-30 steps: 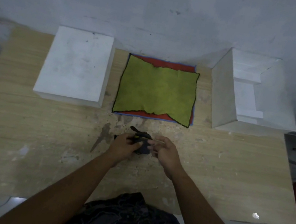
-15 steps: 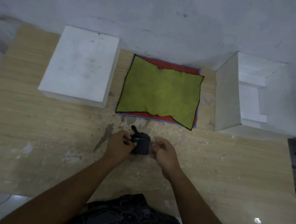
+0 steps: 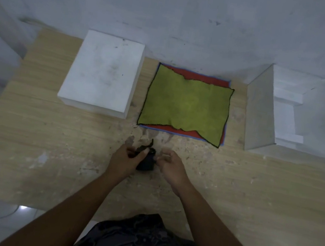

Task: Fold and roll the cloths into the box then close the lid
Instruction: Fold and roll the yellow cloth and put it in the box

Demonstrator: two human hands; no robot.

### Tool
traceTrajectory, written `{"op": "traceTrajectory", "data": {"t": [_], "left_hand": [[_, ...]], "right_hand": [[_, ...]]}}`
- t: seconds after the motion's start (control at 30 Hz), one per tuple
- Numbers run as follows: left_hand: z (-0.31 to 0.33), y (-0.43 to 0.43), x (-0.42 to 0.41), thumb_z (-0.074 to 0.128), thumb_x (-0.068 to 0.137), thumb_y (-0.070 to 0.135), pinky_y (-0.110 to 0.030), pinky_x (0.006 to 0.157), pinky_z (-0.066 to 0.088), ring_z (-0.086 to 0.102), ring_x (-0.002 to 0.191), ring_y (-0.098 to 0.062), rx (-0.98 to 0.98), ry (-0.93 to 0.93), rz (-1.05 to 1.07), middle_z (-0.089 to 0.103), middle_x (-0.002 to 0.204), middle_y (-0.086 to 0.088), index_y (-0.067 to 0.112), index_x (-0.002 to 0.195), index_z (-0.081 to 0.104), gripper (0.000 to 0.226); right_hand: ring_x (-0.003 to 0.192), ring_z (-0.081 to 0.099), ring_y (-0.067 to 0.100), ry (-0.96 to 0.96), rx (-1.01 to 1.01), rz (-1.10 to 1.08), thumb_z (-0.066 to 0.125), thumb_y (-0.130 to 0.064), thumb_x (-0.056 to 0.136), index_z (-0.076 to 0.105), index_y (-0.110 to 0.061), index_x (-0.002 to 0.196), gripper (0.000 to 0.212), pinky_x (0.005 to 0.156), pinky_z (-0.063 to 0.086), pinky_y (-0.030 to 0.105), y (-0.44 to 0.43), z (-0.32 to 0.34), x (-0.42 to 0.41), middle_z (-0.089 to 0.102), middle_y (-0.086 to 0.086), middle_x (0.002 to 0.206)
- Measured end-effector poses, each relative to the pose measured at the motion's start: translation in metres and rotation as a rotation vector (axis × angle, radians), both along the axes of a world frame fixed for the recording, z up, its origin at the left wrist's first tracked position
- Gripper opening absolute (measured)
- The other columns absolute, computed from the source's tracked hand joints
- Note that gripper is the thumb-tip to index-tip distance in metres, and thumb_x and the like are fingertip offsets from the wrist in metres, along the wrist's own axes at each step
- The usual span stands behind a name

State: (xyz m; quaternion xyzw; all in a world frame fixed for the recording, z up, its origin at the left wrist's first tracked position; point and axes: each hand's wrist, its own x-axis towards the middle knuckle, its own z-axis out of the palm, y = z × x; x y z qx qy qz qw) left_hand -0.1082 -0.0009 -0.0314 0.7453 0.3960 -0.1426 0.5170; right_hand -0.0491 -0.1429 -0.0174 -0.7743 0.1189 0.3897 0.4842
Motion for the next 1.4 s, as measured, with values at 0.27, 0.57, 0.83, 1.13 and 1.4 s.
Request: {"op": "traceTrajectory", "data": {"t": [0.27, 0.57, 0.83, 1.13, 1.4], "left_hand": [[-0.009, 0.021, -0.013, 0.058, 0.092, 0.039, -0.033, 0.074, 0.054, 0.063, 0.098, -0.025, -0.100, 0.012, 0.035, 0.063, 0.109, -0.006, 0.009, 0.114, 0.055, 0.037], [0.020, 0.001, -0.005, 0.050, 0.097, 0.013, -0.046, 0.097, 0.051, 0.060, 0.114, -0.031, -0.578, -0.169, 0.178, 0.055, 0.127, -0.014, 0.006, 0.132, 0.046, 0.035], [0.060, -0.038, 0.042, 0.072, 0.074, 0.055, -0.040, 0.097, 0.053, 0.061, 0.115, -0.013, -0.450, -0.301, -0.201, 0.060, 0.129, 0.004, 0.023, 0.124, 0.058, 0.061], [0.104, -0.125, 0.108, 0.061, 0.090, 0.036, -0.036, 0.093, 0.055, 0.066, 0.103, -0.014, -0.434, -0.393, -0.283, 0.069, 0.112, 0.004, 0.027, 0.110, 0.064, 0.022], [0.122, -0.231, 0.189, 0.061, 0.091, 0.031, -0.033, 0.087, 0.057, 0.069, 0.103, -0.018, -0.478, -0.525, -0.127, 0.069, 0.115, -0.007, 0.011, 0.120, 0.061, 0.035]], "right_hand": [[0.110, 0.061, 0.020, 0.015, -0.034, 0.152, 0.074, -0.037, 0.079, 0.058, -0.011, 0.125, 0.055, 0.094, 0.052, 0.033, 0.022, -0.007, -0.013, 0.061, 0.002, 0.126], [0.102, 0.065, 0.024, -0.011, 0.224, -0.033, 0.076, -0.016, 0.078, 0.055, -0.017, 0.110, 0.038, 0.090, 0.056, 0.043, -0.002, 0.006, -0.007, 0.064, 0.008, 0.114], [0.078, 0.061, 0.014, -0.070, 0.260, -0.129, 0.078, -0.015, 0.076, 0.049, -0.010, 0.120, 0.052, 0.055, 0.045, 0.018, -0.070, 0.047, 0.028, 0.064, 0.008, 0.105], [0.096, 0.070, 0.023, -0.155, 0.618, -0.441, 0.079, -0.020, 0.066, 0.060, -0.010, 0.115, 0.053, 0.073, 0.056, 0.027, -0.156, 0.090, 0.070, 0.071, 0.009, 0.107], [0.109, 0.064, 0.030, -0.326, 0.738, -0.601, 0.082, -0.026, 0.064, 0.054, -0.002, 0.125, 0.071, 0.086, 0.056, 0.033, -0.226, 0.112, 0.135, 0.065, 0.017, 0.120]]}}
